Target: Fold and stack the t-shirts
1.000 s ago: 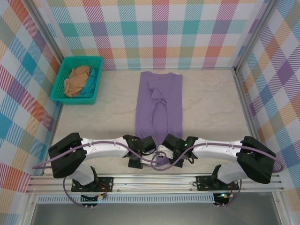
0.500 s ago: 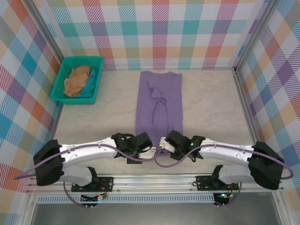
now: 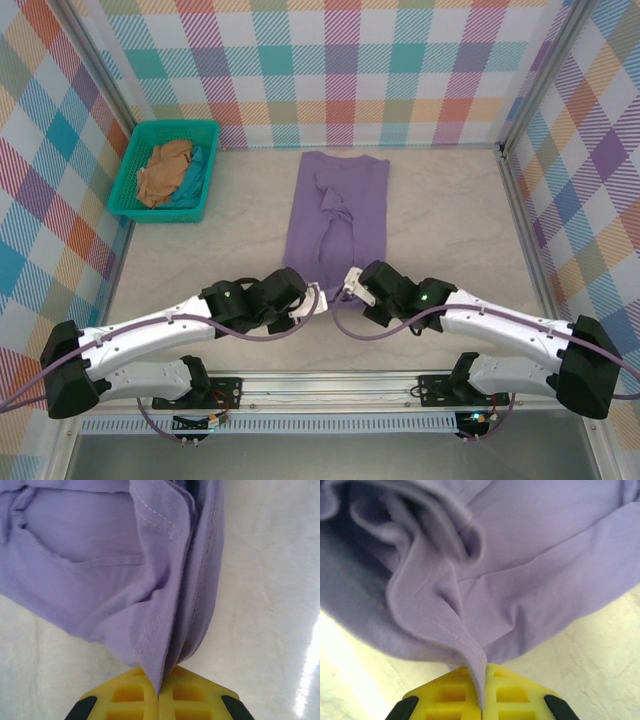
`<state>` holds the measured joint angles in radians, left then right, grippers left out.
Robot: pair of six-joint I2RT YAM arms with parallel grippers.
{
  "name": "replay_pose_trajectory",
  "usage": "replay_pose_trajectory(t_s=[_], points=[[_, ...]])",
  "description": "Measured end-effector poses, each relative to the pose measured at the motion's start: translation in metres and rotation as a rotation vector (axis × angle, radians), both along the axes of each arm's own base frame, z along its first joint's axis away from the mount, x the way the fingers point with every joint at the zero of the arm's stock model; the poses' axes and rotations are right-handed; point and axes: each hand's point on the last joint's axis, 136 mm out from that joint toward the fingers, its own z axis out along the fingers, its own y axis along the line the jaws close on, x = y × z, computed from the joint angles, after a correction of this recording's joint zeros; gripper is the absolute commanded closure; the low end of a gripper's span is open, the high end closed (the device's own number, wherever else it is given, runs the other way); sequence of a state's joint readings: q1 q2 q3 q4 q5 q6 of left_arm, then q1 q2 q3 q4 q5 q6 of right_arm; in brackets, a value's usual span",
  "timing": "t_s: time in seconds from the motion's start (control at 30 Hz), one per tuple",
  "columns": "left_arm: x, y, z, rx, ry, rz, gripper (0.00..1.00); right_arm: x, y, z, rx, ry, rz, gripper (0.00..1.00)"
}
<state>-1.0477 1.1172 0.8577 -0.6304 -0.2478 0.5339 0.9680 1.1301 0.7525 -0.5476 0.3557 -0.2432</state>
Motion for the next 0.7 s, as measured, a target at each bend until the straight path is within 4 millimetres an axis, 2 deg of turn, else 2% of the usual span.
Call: replay_pose_trajectory(t_s=[0.3,0.47,0.7], points=[[0.061,0.005,0.012,-0.106,0.002,0.150,1.00,0.038,-0.017,0.017,0.037,-0.030,-0.103,1.00],[0.097,-0.002,0.003,-0.110,0.030,0.172,1.00,0.064,-0.024,0.014,0.039,-0.022,-0.134,1.00],[0.155,-0.006,-0.008,-0.091,0.053,0.215,1.00,0.113,-0.026,0.008,0.027,-0.017,-0.166,1.00]])
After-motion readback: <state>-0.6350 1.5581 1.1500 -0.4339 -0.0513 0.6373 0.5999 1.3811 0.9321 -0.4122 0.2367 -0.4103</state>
